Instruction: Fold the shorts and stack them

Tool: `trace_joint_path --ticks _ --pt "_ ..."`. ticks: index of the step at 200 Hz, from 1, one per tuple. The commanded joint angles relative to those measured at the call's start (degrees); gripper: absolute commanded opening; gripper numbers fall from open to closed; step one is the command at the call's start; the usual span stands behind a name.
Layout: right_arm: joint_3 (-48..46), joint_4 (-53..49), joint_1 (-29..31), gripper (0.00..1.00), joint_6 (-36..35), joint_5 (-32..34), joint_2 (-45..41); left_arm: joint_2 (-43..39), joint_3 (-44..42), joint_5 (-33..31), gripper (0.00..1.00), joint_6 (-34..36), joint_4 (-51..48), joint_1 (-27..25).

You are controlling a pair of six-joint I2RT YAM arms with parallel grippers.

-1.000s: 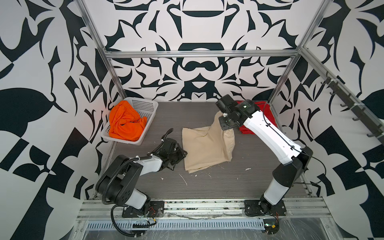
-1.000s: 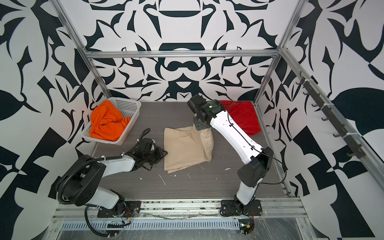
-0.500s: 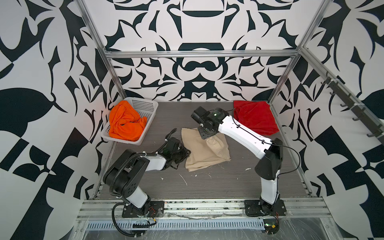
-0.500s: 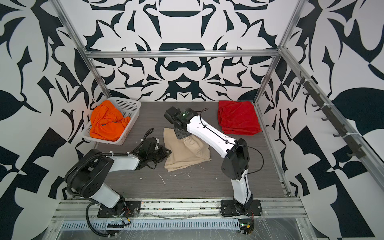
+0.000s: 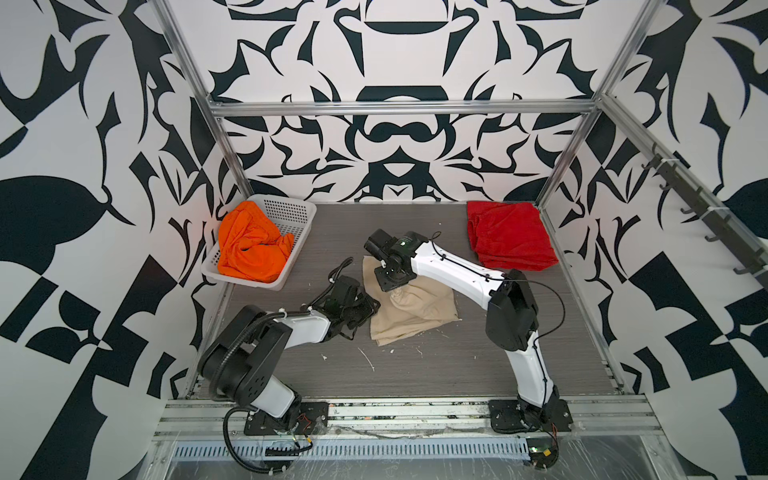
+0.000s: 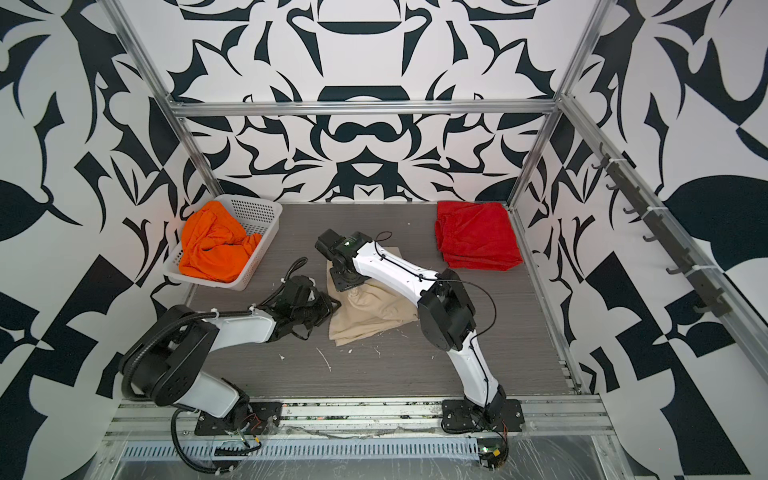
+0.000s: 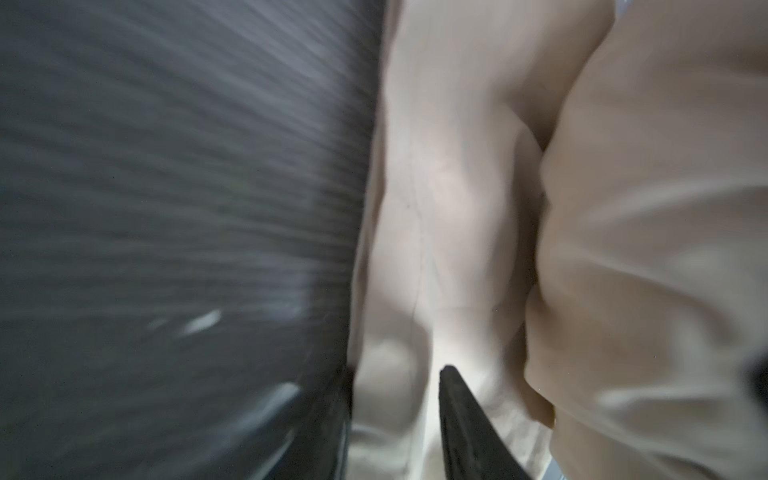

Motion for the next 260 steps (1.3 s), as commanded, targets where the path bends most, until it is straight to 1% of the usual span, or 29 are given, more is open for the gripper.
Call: trace_joint_path --ticks 1,18,26,54,64,82,98,112,128,143,162,183,185,205,231,243,260 --pt "-1.91 7.28 0.19 0.23 0.72 -6.94 0.34 -6.87 -1.89 -4.75 0.41 0.01 -8.31 -0.01" --pt "-3.03 10.88 0.18 0.31 1.05 -10.1 2.08 -12.04 -2.92 -7.52 0.41 0.49 -11.96 0.29" --pt "-3.26 12.27 0.08 0.35 1.14 -11.81 2.89 -16.04 -3.27 -8.31 0.41 0.51 -13.65 0.51" --pt "-2.64 12.31 0.24 0.53 1.52 -15.03 3.73 -24.99 -3.46 -11.32 0.41 0.79 -19.61 0.96" --pt "-2.91 12.7 0.08 0.59 1.39 -15.77 2.35 -27.86 -3.0 -12.26 0.42 1.22 -21.58 1.12" --pt "-2.93 12.57 0.08 0.66 0.99 -15.93 -1.32 -31.67 -1.42 -13.18 0.42 3.02 -24.61 1.22" --pt "-3.26 12.49 -0.34 0.68 0.98 -16.35 -5.14 -33.24 0.8 -13.07 0.42 4.94 -26.16 1.27" --pt "-4.63 13.09 -1.32 0.7 1.25 -18.02 -9.42 -32.91 2.85 -11.66 0.42 6.54 -26.26 1.31" --pt "-8.8 15.2 -3.27 0.7 1.92 -21.0 -13.97 -30.36 5.5 -8.83 0.42 8.4 -25.71 1.31" --pt "-15.37 18.66 -6.49 0.7 3.98 -24.16 -18.05 -26.43 7.88 -5.61 0.39 9.55 -23.77 1.31" --pt "-25.03 23.31 -11.31 0.64 6.84 -25.93 -22.19 -19.7 10.37 -1.54 0.34 10.21 -19.75 1.23" --pt "-33.62 28.11 -15.69 0.59 8.26 -28.07 -25.29 -13.07 13.58 1.88 0.3 10.8 -15.62 0.83" --pt "-34.35 28.52 -16.02 0.58 8.34 -28.26 -25.53 -11.26 13.85 2.13 0.29 10.94 -15.18 0.8" --pt "-40.28 32.24 -18.62 0.56 8.58 -28.74 -26.7 -4.5 16.24 3.19 0.26 11.52 -13.49 0.7" --pt "-44.58 34.56 -20.04 0.56 8.03 -29.72 -25.61 2.71 17.67 2.75 0.24 13.48 -13.74 1.15" --pt "-46.17 34.94 -20.14 0.56 7.76 -29.45 -25.03 5.42 17.24 1.61 0.24 13.56 -14.53 1.98" --pt "-48.48 35.17 -20.15 0.55 7.59 -28.71 -24.22 8.31 15.28 1.54 0.23 12.95 -13.68 4.01"
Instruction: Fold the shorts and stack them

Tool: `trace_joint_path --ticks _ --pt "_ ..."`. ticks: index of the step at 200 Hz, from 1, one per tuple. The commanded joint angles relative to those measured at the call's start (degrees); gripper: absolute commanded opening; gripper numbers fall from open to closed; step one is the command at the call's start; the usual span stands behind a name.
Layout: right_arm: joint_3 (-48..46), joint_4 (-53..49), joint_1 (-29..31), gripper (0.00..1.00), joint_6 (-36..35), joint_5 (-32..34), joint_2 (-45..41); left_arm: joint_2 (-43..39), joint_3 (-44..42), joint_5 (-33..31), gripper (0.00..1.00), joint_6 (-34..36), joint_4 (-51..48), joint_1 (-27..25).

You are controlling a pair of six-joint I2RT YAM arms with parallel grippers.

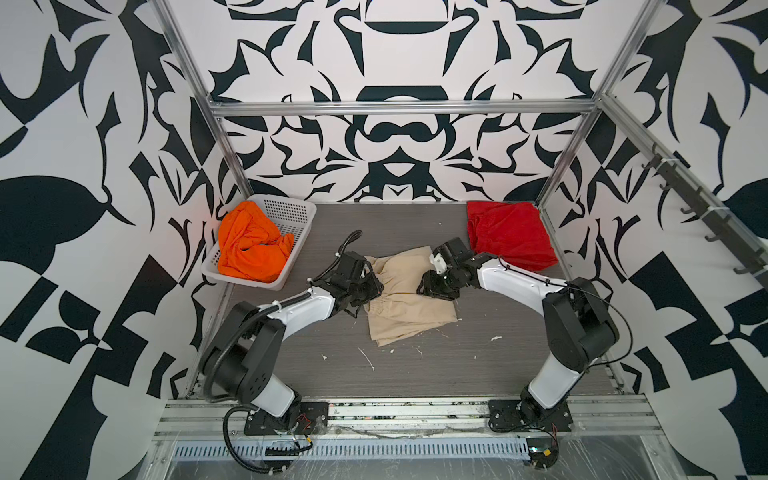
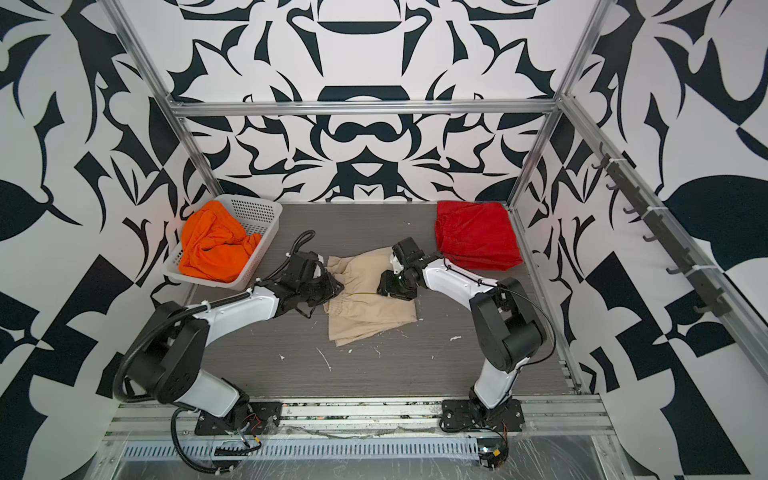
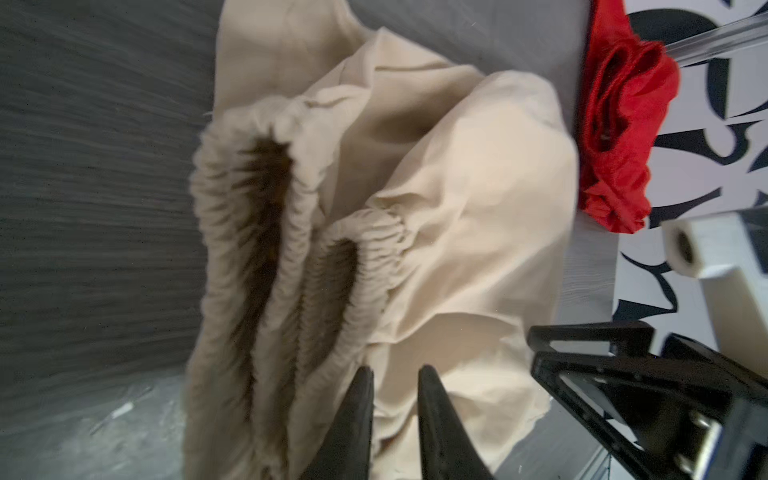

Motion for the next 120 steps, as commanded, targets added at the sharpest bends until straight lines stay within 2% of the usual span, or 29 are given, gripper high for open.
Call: trace_joint_path --ticks 1,43,79,120 --pt "-2.1 3.56 0.12 0.55 0.19 -0.49 0.09 3.39 -1.36 -0.03 0.23 0.61 0.56 2.49" --pt "-10.89 7.76 0.62 0.55 3.17 0.45 -0.81 6.94 -5.25 0.11 0.22 0.48 2.2 4.26" --pt "-16.74 11.35 4.58 0.54 6.99 1.54 -1.86 6.48 -6.38 0.82 0.24 0.65 1.81 4.43" --pt "-17.23 13.63 10.37 0.54 12.4 4.06 -7.87 -3.87 -2.92 -1.46 0.4 6.65 -8.46 4.35"
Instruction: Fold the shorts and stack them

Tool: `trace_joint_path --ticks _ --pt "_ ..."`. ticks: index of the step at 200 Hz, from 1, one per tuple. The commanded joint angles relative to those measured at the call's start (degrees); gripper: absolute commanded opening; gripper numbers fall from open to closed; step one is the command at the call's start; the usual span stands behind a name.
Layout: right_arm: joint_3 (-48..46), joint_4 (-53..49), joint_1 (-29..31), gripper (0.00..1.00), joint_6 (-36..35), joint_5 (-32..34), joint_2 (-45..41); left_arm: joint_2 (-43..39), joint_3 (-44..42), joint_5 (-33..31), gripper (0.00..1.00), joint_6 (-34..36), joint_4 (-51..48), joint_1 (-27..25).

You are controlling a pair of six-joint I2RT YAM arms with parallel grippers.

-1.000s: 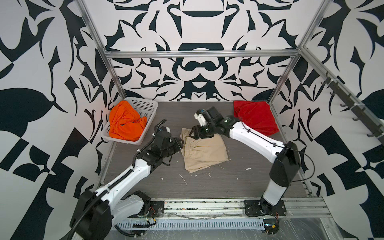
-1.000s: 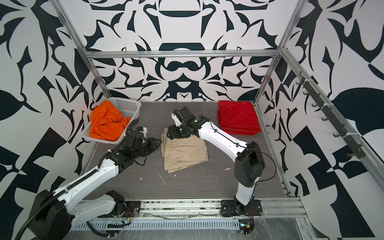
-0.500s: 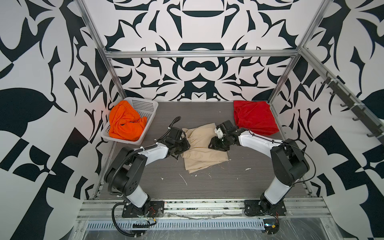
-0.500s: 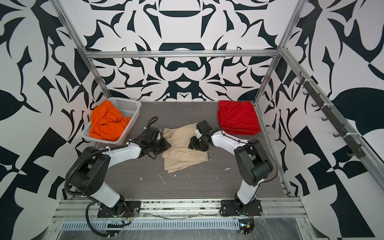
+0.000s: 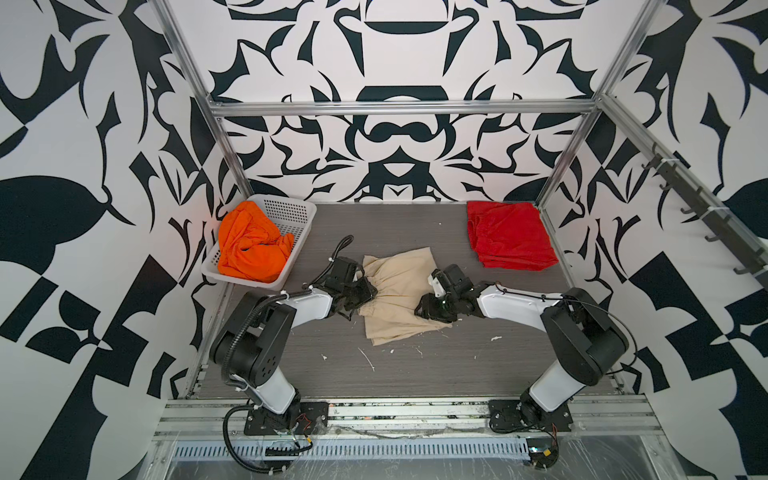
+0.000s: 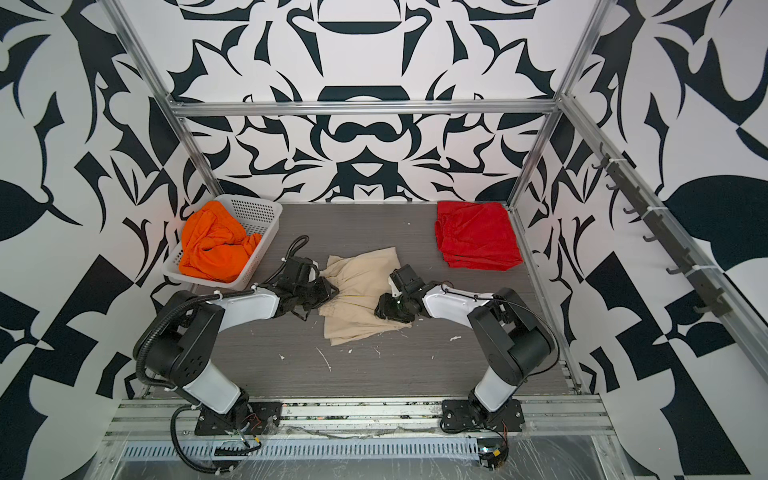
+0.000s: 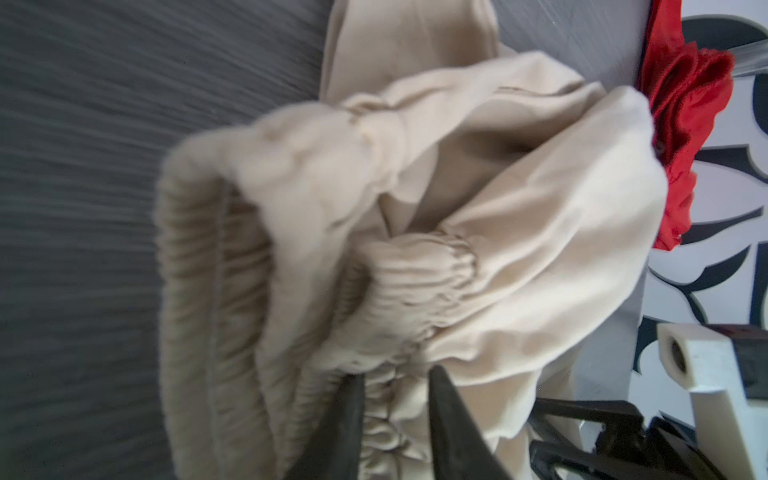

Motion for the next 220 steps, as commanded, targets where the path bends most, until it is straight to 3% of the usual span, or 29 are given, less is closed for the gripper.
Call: trace_joint_path --ticks 1,38,62,103,125,165,220 --pt "-0.42 -1.92 3.04 0.54 4.58 1.97 -2.98 -5.69 0.93 -3.63 0.41 5.06 -12.34 0.22" --pt "4.83 -8.19 1.99 0.56 1.52 5.22 -12.95 -13.01 7.73 -2.91 0.6 16.56 -19.62 -1.84" --pt "6.27 -13.41 -3.72 0.58 -2.04 2.83 -18.29 -12.88 11.99 -1.94 0.64 26.92 -21.42 -8.2" --pt "2.28 -16.23 -19.48 0.58 -5.19 -8.17 -23.22 -3.95 19.23 -0.82 0.67 45.34 -22.54 -22.85" --pt "-0.01 -16.87 -25.03 0.59 -6.69 -12.99 -23.1 3.44 24.23 -2.27 0.7 52.94 -24.02 -28.93" --pt "-4.99 -13.89 -32.34 0.6 -5.4 -20.23 -22.76 13.62 29.78 -4.04 0.75 60.94 -26.2 -33.34" --pt "-6.57 -12.65 -33.53 0.63 -4.92 -22.12 -20.97 16.58 26.5 -11.93 0.77 62.93 -21.43 -34.25"
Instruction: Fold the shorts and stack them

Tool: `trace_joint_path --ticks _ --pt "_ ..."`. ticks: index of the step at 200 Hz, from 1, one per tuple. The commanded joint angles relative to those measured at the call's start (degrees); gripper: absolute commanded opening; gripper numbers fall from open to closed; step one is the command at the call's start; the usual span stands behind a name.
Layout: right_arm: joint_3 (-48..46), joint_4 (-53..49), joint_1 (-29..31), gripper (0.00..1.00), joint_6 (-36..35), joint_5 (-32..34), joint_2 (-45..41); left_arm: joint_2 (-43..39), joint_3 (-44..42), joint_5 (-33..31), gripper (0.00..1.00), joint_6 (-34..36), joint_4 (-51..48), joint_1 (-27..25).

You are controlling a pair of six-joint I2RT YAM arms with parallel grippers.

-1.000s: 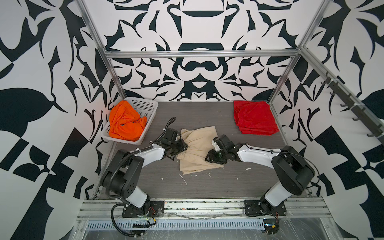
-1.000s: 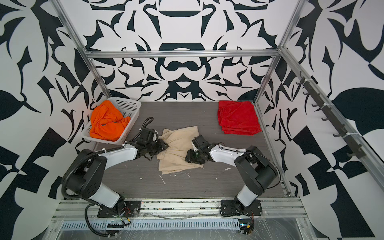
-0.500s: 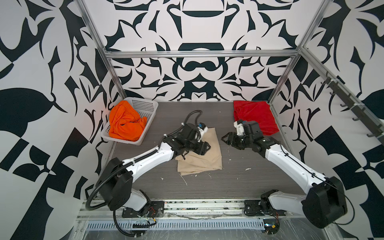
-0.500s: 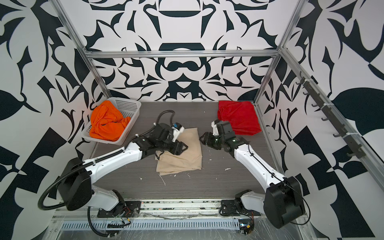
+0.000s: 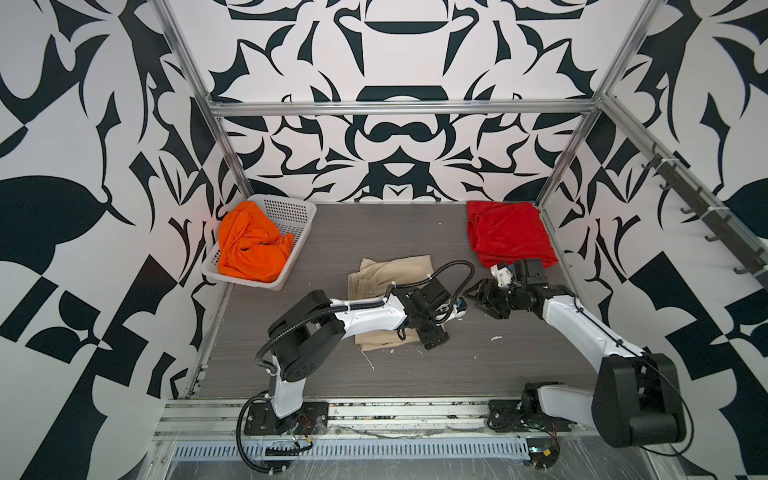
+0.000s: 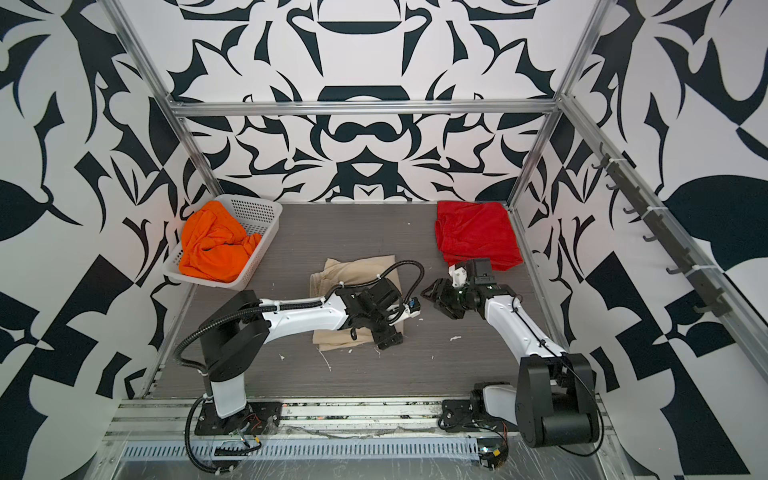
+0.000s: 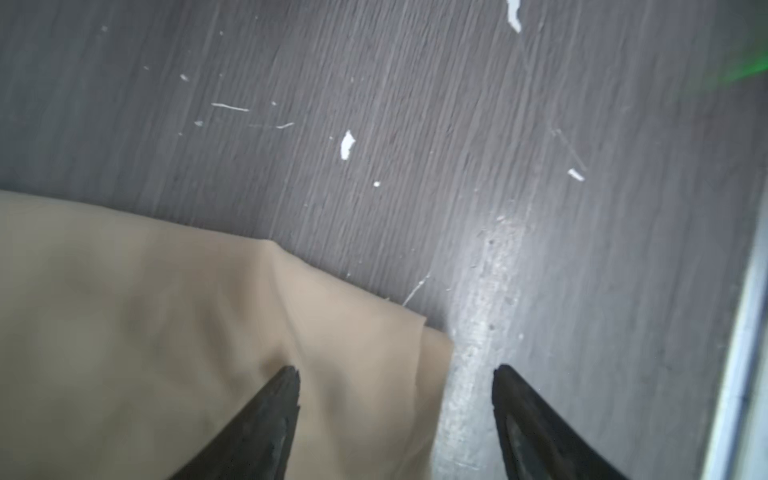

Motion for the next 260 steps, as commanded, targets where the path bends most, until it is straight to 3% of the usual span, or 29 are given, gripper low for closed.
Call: trace_joint_path --ticks 1,64,85,140,205,260 --pt "-0.28 1.83 -0.25 0.63 -0.2 -3.03 0.69 0.92 -1.62 -4.25 0.77 2.78 1.51 -0.19" --pt "-1.36 3.43 -0.22 0.64 2.66 -3.85 2.38 3.12 -6.23 -8.59 0.69 3.64 6.86 -2.56" --pt "-1.6 4.14 -0.14 0.65 3.39 -4.94 3.62 3.08 -7.71 -10.83 0.54 2.83 9.22 -3.08" --pt "-0.93 14.43 1.12 0.66 8.37 -10.64 12.99 -4.82 -13.93 -6.59 0.25 -0.5 18.76 -2.99" --pt "3.58 25.23 7.67 0.67 14.08 -15.75 25.8 -12.05 -17.82 -1.96 0.2 -2.89 26.63 -1.07" --pt "4.32 36.06 12.06 0.67 20.02 -17.41 31.14 -11.82 -18.51 0.63 0.2 -3.0 26.8 -0.99"
